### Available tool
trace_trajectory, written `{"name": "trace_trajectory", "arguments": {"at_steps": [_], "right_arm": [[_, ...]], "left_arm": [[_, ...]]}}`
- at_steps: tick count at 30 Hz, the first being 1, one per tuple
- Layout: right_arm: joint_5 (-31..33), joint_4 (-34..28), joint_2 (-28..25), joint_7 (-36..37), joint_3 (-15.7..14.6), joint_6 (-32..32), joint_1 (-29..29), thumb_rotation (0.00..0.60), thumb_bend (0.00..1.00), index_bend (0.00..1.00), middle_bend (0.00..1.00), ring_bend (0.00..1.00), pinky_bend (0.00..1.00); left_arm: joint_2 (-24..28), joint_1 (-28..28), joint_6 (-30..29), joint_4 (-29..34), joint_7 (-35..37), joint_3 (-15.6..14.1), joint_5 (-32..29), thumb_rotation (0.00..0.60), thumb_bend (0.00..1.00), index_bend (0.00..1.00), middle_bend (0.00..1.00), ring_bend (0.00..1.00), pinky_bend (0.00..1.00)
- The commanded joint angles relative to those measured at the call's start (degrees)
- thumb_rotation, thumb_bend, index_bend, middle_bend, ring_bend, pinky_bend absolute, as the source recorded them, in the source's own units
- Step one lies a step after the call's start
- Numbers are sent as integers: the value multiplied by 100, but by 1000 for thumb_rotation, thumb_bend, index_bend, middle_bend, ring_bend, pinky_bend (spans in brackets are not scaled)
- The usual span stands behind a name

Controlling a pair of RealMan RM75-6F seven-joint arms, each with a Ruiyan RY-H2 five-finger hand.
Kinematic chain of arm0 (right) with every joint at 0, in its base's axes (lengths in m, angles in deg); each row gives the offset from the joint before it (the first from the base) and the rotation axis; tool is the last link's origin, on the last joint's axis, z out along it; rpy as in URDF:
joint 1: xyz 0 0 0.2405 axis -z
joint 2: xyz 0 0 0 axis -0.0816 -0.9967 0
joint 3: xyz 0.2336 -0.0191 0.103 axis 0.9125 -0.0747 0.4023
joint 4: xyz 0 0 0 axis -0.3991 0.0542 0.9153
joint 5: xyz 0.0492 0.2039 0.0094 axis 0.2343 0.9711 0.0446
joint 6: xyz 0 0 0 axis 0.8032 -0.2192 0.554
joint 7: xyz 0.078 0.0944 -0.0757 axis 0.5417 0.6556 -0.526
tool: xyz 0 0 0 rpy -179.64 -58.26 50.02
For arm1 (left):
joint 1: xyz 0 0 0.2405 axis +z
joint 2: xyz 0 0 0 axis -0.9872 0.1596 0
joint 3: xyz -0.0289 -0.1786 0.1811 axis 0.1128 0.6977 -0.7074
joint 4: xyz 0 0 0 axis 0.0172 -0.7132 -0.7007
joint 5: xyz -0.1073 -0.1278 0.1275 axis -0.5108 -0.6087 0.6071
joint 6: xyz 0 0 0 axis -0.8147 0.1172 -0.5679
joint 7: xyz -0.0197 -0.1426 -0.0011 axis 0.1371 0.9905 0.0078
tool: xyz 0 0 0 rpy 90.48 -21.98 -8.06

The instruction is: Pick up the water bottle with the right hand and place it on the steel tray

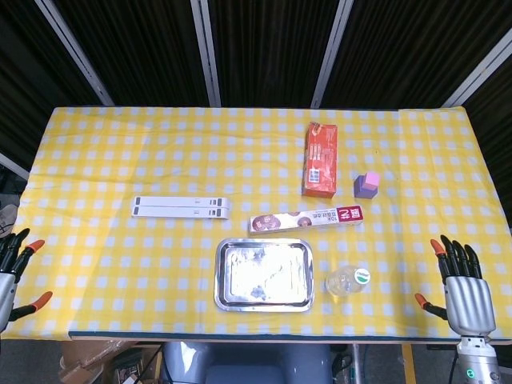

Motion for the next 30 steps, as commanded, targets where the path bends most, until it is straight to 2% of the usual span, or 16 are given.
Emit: {"name": "trace_trajectory", "arguments": {"at_steps": [1, 7, 12, 19, 25, 30], "right_arm": [[74, 94, 45, -163, -6, -108, -38, 600, 22, 84, 43, 0, 0], [207, 138, -86, 161, -84, -694, -242, 600, 21, 84, 43, 0, 0], [520, -82, -492, 615, -111, -1618, -582, 600, 21, 83, 33, 0, 0], [611, -340, -971, 2167, -202, -3070, -1193, 600, 21, 83, 17, 0, 0], [305, -208, -854, 3527, -252, -3474, -1449, 600, 21, 24, 14, 0, 0], [97, -14, -682, 4472, -304, -3582, -1575, 600, 21, 18, 14, 0, 0]], "left_arm": [[2, -10, 37, 2, -18, 5, -45, 600, 201, 152, 0, 0, 0], [21, 80, -142, 37, -19, -64, 120, 600, 201, 152, 0, 0, 0], [-3, 38, -22, 22, -58, -29, -8, 600, 202, 152, 0, 0, 0], [-3, 34, -28, 39, -67, -26, 0, 600, 202, 152, 0, 0, 0], [23, 69, -101, 28, 7, -39, 42, 600, 202, 152, 0, 0, 0], [20, 51, -62, 16, 3, -32, 20, 600, 202, 152, 0, 0, 0]]}}
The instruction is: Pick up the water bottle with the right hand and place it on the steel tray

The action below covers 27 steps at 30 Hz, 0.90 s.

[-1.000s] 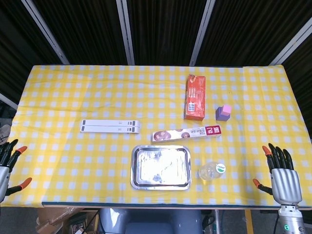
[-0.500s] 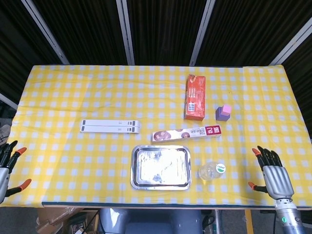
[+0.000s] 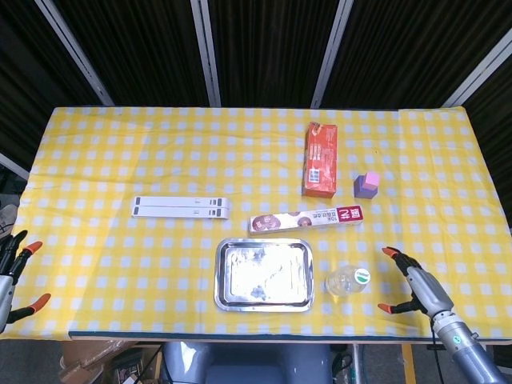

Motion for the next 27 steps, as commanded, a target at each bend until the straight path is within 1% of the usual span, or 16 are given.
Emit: {"name": "trace_trajectory", "arguments": {"at_steps": [1, 7, 10, 14, 18, 22, 24, 25, 27], "right_arm": [[-233, 191, 176, 978, -73, -211, -197, 600, 21, 18, 14, 0, 0], [-543, 477, 464, 2325, -193, -148, -287, 600, 21, 18, 15, 0, 0], [-880, 703, 640, 3090, -308, 81, -322, 600, 21, 18, 15, 0, 0], [-1249, 1109, 912, 3683, -423, 479, -353, 600, 21, 34, 15, 0, 0], [-1375, 1401, 1143, 3860, -532, 657, -379, 600, 21, 38, 15, 0, 0], [-1419, 1536, 1306, 3901, -631, 726, -413, 600, 21, 45, 18, 0, 0], [-1395, 1588, 1413, 3897, -648, 781, -414, 600, 21, 75, 36, 0, 0], [-1375, 1600, 1452, 3881, -646, 792, -413, 600, 21, 106, 56, 0, 0], [-1302, 1621, 1579, 3794, -619, 843, -403, 600, 21, 203, 122, 0, 0]], "left_arm": [[-3, -6, 9, -2, -7, 4, -5, 600, 202, 152, 0, 0, 0], [5, 11, -23, 8, -6, -9, 24, 600, 202, 152, 0, 0, 0], [5, 17, -33, 6, -1, -8, 23, 600, 202, 152, 0, 0, 0], [-4, 1, 9, 1, -23, -4, 0, 600, 202, 152, 0, 0, 0], [-7, -6, 26, 12, -42, -2, -11, 600, 201, 152, 0, 0, 0], [-4, -2, 19, 14, -36, 3, -20, 600, 202, 152, 0, 0, 0], [-4, -3, 24, 13, -38, 2, -23, 600, 202, 152, 0, 0, 0], [-5, -4, 25, 14, -41, 1, -20, 600, 202, 152, 0, 0, 0], [-8, -6, 29, 15, -54, -2, -14, 600, 202, 152, 0, 0, 0]]}}
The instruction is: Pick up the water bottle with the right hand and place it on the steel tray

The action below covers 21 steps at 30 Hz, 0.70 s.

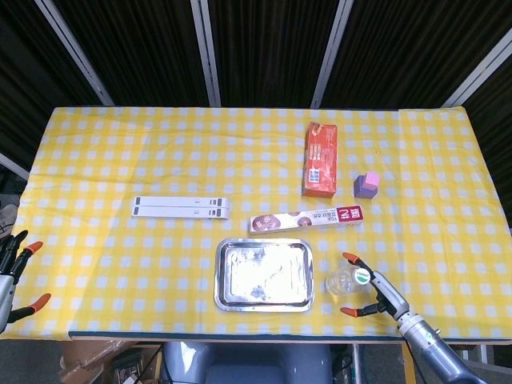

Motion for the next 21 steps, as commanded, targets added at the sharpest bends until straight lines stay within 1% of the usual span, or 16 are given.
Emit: {"name": "trace_trajectory", "arguments": {"at_steps": [1, 3, 6, 7, 8, 11, 15, 21], "right_arm": [[107, 26, 158, -109, 40, 74, 6, 600, 25, 246, 153, 1, 0], [272, 5, 294, -260, 136, 160, 53, 600, 89, 375, 248, 30, 0], [567, -52, 493, -547, 306, 308, 164, 600, 301, 614, 437, 157, 0], [744, -86, 604, -712, 407, 387, 232, 600, 343, 655, 471, 180, 0], [843, -111, 674, -806, 464, 443, 275, 600, 414, 713, 519, 211, 0], [1132, -207, 862, -1084, 619, 564, 378, 600, 544, 772, 575, 248, 0], [1320, -338, 872, -1222, 679, 523, 410, 600, 644, 785, 595, 259, 0], [1299, -628, 724, -1225, 722, 659, 459, 600, 682, 787, 597, 260, 0]], "left_arm": [[-2, -2, 3, 1, -12, -2, 3, 600, 202, 152, 0, 0, 0], [-4, -1, 6, 4, -17, -2, -2, 600, 202, 152, 0, 0, 0], [-5, 0, 4, 4, -20, 1, -6, 600, 202, 152, 0, 0, 0], [-6, 0, 5, 4, -24, 1, -6, 600, 202, 152, 0, 0, 0], [-6, -1, 8, 5, -26, -1, -7, 600, 202, 152, 0, 0, 0], [-7, -7, 23, 10, -41, -2, -9, 600, 202, 152, 0, 0, 0], [-6, -8, 30, 10, -46, -2, -16, 600, 202, 152, 0, 0, 0], [0, -5, 25, 20, -35, -5, -14, 600, 202, 152, 0, 0, 0]]}}
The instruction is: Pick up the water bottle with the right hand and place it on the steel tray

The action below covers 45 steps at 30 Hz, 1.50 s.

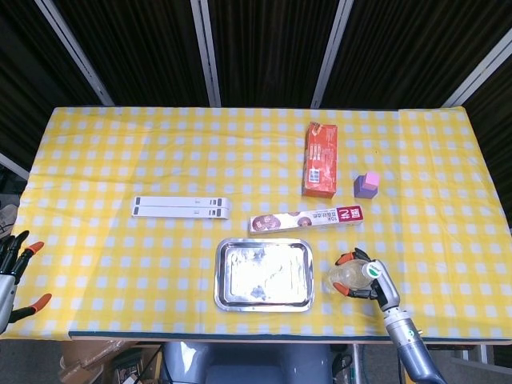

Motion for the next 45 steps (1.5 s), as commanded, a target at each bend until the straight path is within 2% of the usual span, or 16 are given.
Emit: {"name": "trace_trajectory", "arguments": {"at_steps": [1, 7, 11, 16, 19, 26, 31, 41, 45], "right_arm": [[-89, -271, -148, -92, 33, 133, 19, 600, 685, 787, 597, 260, 0], [-116, -1448, -596, -872, 152, 218, -45, 600, 711, 786, 597, 260, 0], [285, -2234, -669, -1946, 351, 100, -156, 600, 719, 787, 597, 260, 0], [916, -2724, -577, -2775, 562, -98, -305, 600, 745, 786, 598, 261, 0], [1302, -2886, -613, -3059, 790, -229, -443, 600, 773, 786, 597, 261, 0], [1699, -3146, -1126, -3285, 1124, -271, -489, 600, 783, 786, 599, 265, 0], [1803, -3634, -2015, -3132, 1478, -318, -436, 600, 799, 787, 601, 265, 0], [2378, -5155, -4508, -2827, 2881, -228, -362, 600, 806, 793, 603, 265, 0], [2565, -5181, -5041, -2561, 3175, -349, -394, 600, 806, 793, 603, 265, 0]], "left_arm": [[5, 5, -10, 3, 11, 0, 1, 600, 202, 152, 0, 0, 0], [23, 19, -41, -1, 67, 0, 8, 600, 202, 152, 0, 0, 0], [37, 25, -53, -11, 113, -1, 14, 600, 202, 152, 0, 0, 0], [50, 16, -37, -21, 155, 6, -1, 600, 202, 153, 0, 0, 0], [56, 9, -19, -25, 173, 10, -17, 600, 202, 153, 0, 0, 0], [76, 22, -49, -27, 229, 15, -18, 600, 202, 153, 0, 0, 0], [75, 29, -53, -26, 237, 21, -39, 600, 202, 153, 0, 0, 0], [37, 33, -40, 9, 112, 22, -60, 600, 202, 153, 0, 0, 0], [40, 37, -51, 5, 121, 21, -52, 600, 202, 153, 0, 0, 0]]}}
